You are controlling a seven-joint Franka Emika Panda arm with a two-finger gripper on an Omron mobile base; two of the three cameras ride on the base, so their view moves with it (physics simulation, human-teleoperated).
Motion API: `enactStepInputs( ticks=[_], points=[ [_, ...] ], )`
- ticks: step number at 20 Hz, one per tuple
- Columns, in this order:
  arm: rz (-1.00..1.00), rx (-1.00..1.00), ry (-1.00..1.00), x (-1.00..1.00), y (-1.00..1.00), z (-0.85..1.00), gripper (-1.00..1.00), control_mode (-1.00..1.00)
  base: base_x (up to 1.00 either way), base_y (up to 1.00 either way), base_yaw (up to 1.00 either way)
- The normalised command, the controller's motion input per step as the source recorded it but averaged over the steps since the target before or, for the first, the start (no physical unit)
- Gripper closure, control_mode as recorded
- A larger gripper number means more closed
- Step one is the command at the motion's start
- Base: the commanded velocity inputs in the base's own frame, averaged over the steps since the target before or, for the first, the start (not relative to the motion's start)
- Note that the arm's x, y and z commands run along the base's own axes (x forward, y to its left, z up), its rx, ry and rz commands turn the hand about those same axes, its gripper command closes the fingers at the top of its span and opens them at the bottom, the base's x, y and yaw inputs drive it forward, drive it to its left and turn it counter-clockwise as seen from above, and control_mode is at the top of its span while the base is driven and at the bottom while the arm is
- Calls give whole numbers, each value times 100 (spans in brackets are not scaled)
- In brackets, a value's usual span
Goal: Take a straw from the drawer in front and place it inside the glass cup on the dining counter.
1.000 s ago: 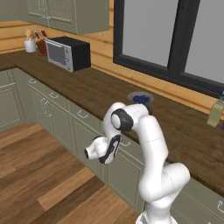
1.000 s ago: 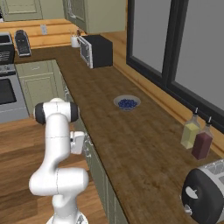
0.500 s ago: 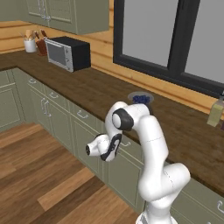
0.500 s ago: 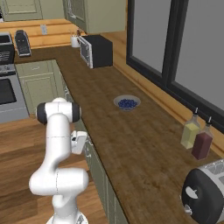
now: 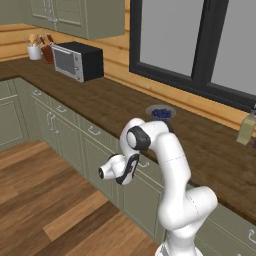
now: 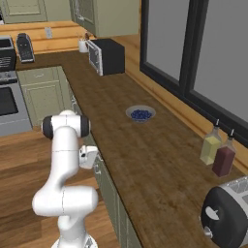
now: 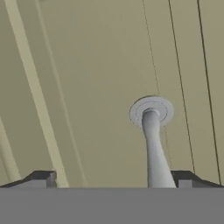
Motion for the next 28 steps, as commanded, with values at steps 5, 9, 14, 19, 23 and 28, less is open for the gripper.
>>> enactStepInputs(
  ticks=[5,9,14,19,23,28],
  points=[
    [0,-1,-7,29,-7,-7,-100,-100,0,0,0],
    [0,0,0,18,0,-25,100,-100,0,0,0],
    [0,0,0,-3,10,-27,100,-100,0,0,0],
    [0,0,1,-32,61,-23,100,-100,0,0,0],
    [0,4,4,-52,91,-18,100,-100,0,0,0],
    [3,7,12,-43,100,-16,100,-100,0,0,0]
  ],
)
